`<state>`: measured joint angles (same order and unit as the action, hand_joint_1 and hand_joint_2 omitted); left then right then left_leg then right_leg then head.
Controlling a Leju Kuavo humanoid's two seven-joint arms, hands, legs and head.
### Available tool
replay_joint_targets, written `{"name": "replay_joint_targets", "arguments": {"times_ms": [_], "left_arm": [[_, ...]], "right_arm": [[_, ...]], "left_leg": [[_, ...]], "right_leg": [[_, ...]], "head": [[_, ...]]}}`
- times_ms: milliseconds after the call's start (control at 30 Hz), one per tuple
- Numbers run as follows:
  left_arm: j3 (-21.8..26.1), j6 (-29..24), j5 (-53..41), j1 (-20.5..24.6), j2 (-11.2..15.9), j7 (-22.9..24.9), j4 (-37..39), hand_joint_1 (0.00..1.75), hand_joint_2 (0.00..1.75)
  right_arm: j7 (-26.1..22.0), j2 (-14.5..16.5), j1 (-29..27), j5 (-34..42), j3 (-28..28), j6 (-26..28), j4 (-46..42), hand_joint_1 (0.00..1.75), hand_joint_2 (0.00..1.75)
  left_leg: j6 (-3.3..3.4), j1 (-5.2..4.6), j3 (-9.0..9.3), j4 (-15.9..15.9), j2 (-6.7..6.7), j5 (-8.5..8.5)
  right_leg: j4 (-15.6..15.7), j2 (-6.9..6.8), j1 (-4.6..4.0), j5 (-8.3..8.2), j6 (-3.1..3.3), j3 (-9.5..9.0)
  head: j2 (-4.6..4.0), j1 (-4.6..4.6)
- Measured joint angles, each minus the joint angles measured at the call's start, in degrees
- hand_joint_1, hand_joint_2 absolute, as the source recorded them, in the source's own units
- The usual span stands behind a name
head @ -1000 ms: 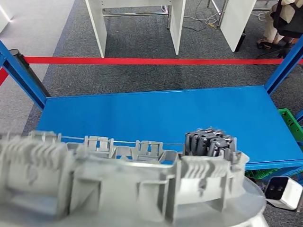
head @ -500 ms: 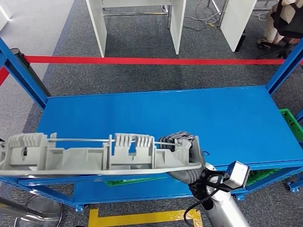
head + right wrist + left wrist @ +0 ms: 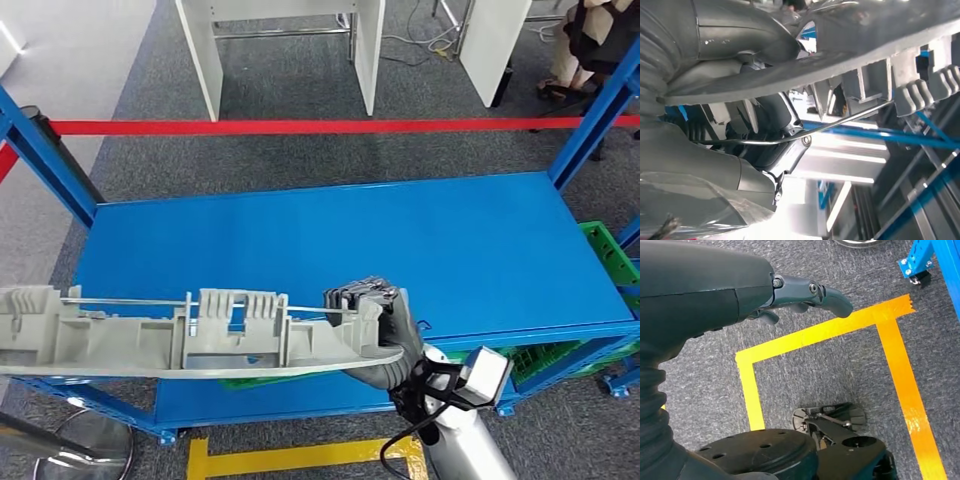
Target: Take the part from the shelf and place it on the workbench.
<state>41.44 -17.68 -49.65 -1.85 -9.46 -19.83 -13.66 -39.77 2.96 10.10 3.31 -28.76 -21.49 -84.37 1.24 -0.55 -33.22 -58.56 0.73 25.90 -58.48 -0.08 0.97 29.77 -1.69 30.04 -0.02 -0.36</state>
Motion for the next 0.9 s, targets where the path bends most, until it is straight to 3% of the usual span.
{"name": "replay_joint_targets", "arguments": {"times_ms": [67,100,200,233,267,300,367,400,467,533,567,600,633,700,733,767,800,833,900], "left_arm": [[-0.44,0.44,-1.32,-0.13,0.01,0.28,-0.07,0.0,1.75],[-0.87,0.78,-2.26,-0.16,0.01,0.51,-0.09,0.0,1.75],[-2.22,1.61,-4.14,-0.05,-0.04,0.94,-0.11,0.0,1.75],[-2.46,1.77,-4.34,0.01,-0.04,0.97,-0.11,0.0,1.75],[-2.65,1.97,-4.55,0.06,-0.03,0.98,-0.11,0.0,1.75],[-2.81,2.21,-4.69,0.08,0.02,0.99,-0.11,0.0,1.75],[-3.19,2.87,-4.83,0.08,0.17,0.98,-0.11,0.0,1.75],[-3.33,3.2,-4.8,0.06,0.27,0.96,-0.11,0.0,1.75],[-3.55,3.68,-4.74,0.0,0.4,0.9,-0.11,0.0,1.75],[-3.69,3.94,-4.73,-0.14,0.51,0.86,-0.11,0.0,1.75],[-3.74,4.05,-4.76,-0.18,0.55,0.86,-0.11,0.0,1.75],[-3.77,4.15,-4.79,-0.19,0.58,0.86,-0.11,0.0,1.75],[-3.79,4.22,-4.83,-0.19,0.58,0.86,-0.11,0.0,1.75],[-3.81,4.28,-4.89,-0.15,0.59,0.87,-0.11,0.0,1.75],[-3.82,4.31,-4.93,-0.13,0.59,0.91,-0.11,0.0,1.75],[-3.83,4.36,-5.0,-0.11,0.58,0.99,-0.11,0.0,1.75],[-3.83,4.4,-5.11,-0.08,0.55,1.09,-0.11,0.0,1.75],[-3.83,4.44,-5.23,-0.03,0.5,1.19,-0.11,0.0,1.75],[-3.84,4.48,-5.41,0.14,0.37,1.31,-0.11,0.0,1.75]], "right_arm": [[-0.01,0.19,0.01,-0.15,0.08,0.43,-0.23,1.75,1.75],[-0.01,0.27,0.03,-0.24,0.12,0.61,-0.49,1.75,1.75],[-0.02,0.39,0.12,-0.38,0.18,0.99,-1.42,1.75,1.75],[-0.03,0.39,0.13,-0.44,0.19,1.13,-1.59,1.75,1.75],[-0.03,0.39,0.13,-0.56,0.19,1.32,-1.67,1.75,1.75],[-0.03,0.4,0.12,-0.7,0.18,1.51,-1.74,1.75,1.75],[-0.02,0.54,0.14,-0.96,0.14,1.99,-1.97,1.75,1.75],[-0.03,0.66,0.2,-1.01,0.11,2.21,-2.14,1.75,1.75],[-0.05,0.91,0.44,-1.02,-0.01,2.6,-2.41,1.75,1.75],[-0.07,1.01,0.64,-0.93,-0.14,2.75,-2.49,1.75,1.75],[-0.08,1.02,0.69,-0.89,-0.18,2.79,-2.48,1.75,1.75],[-0.07,1.01,0.7,-0.85,-0.19,2.84,-2.48,1.75,1.75],[-0.07,1.01,0.74,-0.83,-0.21,2.9,-2.47,1.75,1.75],[-0.06,1.0,0.78,-0.81,-0.3,2.97,-2.47,1.75,1.75],[-0.06,0.99,0.77,-0.8,-0.35,2.98,-2.47,1.75,1.75],[-0.07,0.98,0.76,-0.78,-0.39,2.97,-2.47,1.75,1.75],[-0.07,0.97,0.76,-0.75,-0.41,2.95,-2.47,1.75,1.75],[-0.07,0.96,0.77,-0.72,-0.41,2.9,-2.47,1.75,1.75],[-0.06,0.96,0.89,-0.71,-0.4,2.7,-2.48,1.75,1.75]], "left_leg": [[-0.85,0.14,-0.58,-0.77,-0.09,0.81],[-1.24,0.25,-1.15,-2.23,-0.16,2.38],[-2.11,0.57,-4.0,-12.03,-0.26,9.3],[-2.22,0.62,-4.37,-14.72,-0.27,10.4],[-2.25,0.65,-3.84,-15.5,-0.28,10.25],[-2.2,0.67,-2.35,-14.14,-0.29,9.08],[-1.85,0.7,2.76,-6.47,-0.4,6.11],[-1.62,0.64,5.14,-2.36,-0.56,5.5],[-1.13,0.36,7.21,1.9,-0.88,5.52],[-0.42,0.22,6.74,2.32,-0.9,4.73],[0.02,0.27,6.35,2.51,-0.78,4.16],[0.52,0.36,5.81,2.68,-0.64,3.5],[0.93,0.45,5.13,2.81,-0.48,2.8],[1.43,0.28,3.33,2.67,-0.27,1.49],[1.51,0.18,2.34,2.54,-0.18,0.82],[1.53,0.1,1.34,2.37,-0.09,0.2],[1.49,0.03,0.39,2.14,-0.03,-0.33],[1.4,-0.01,-0.48,1.85,0.01,-0.79],[1.05,-0.1,-1.82,1.09,0.02,-1.54]], "right_leg": [[0.11,0.05,0.17,-0.51,0.92,0.7],[0.19,0.0,0.27,-0.9,1.46,1.11],[0.21,-0.12,0.2,-2.17,2.31,2.73],[0.17,-0.13,0.15,-2.62,2.33,3.33],[0.12,-0.11,0.12,-3.07,2.29,3.94],[0.05,-0.07,0.11,-3.5,2.21,4.53],[-0.08,0.08,0.1,-4.35,1.88,5.56],[-0.1,0.12,0.06,-4.79,1.6,5.94],[0.06,0.08,0.09,-5.78,0.88,6.34],[0.37,0.04,0.21,-6.66,0.17,6.53],[0.18,0.04,0.25,-6.24,-0.11,6.8],[-0.71,0.05,0.25,-4.8,-0.32,7.34],[-2.74,0.04,0.25,-2.31,-0.47,8.11],[-9.89,0.03,0.2,3.44,-0.69,10.01],[-13.44,0.03,0.18,4.99,-0.76,10.5],[-15.66,0.03,0.17,5.11,-0.81,10.36],[-15.8,0.02,0.16,3.97,-0.78,9.25],[-13.8,0.01,0.14,2.27,-0.67,7.07],[-5.66,-0.06,0.0,0.85,-0.32,0.86]], "head": [[0.0,-0.07],[0.0,-0.23],[0.0,-0.63],[0.0,-0.63],[0.0,-0.63],[0.0,-0.64],[0.0,-0.63],[0.0,-0.6],[0.0,-0.63],[0.0,-0.69],[0.0,-0.71],[0.0,-0.61],[0.0,-0.54],[0.0,-0.35],[0.0,-0.33],[0.0,-0.33],[0.0,-0.34],[0.0,-0.34],[0.0,-0.33]]}}
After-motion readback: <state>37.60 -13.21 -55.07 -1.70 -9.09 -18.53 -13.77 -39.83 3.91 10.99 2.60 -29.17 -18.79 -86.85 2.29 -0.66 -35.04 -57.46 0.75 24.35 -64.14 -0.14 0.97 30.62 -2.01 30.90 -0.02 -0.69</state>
